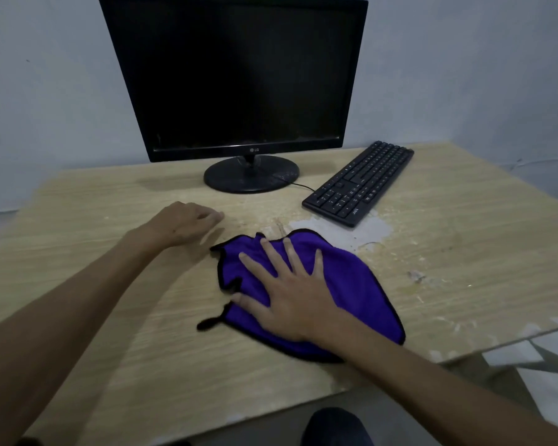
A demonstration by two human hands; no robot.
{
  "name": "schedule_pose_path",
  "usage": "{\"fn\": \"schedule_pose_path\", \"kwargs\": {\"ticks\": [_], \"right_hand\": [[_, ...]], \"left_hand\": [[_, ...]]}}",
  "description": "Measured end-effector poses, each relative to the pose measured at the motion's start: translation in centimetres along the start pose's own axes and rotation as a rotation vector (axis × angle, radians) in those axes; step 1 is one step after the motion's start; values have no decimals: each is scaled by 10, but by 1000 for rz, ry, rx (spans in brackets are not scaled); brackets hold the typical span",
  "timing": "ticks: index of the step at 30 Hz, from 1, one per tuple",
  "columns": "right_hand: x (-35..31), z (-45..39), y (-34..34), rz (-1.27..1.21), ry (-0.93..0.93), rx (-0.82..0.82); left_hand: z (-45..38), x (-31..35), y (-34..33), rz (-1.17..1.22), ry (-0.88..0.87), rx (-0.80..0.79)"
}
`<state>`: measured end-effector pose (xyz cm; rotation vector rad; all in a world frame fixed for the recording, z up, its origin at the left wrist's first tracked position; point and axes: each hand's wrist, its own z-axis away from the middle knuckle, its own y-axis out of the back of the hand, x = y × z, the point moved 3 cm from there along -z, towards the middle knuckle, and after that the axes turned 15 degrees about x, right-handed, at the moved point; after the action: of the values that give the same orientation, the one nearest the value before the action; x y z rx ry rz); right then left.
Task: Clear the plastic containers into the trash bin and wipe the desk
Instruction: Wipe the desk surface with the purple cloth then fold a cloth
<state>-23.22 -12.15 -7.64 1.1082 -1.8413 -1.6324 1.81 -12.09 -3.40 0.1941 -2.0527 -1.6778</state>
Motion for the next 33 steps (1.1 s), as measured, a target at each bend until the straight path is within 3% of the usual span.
{"fn": "schedule_pose_path", "kwargs": {"ticks": [8,13,20,25,33], "right_hand": [[34,-119,-18,14,-8,50],[39,-139,-19,28,-11,2],[36,-76,-4,-2,28,-30],[35,-9,9,17,61,-53],[35,93,24,-5,204,-21]], "left_hand": [[8,1,-3,66,79,33],[14,6,-5,102,124,19],[17,5,-3,131,165,-10],[35,28,9,155,165,67],[45,64,9,148,-41,5]]}}
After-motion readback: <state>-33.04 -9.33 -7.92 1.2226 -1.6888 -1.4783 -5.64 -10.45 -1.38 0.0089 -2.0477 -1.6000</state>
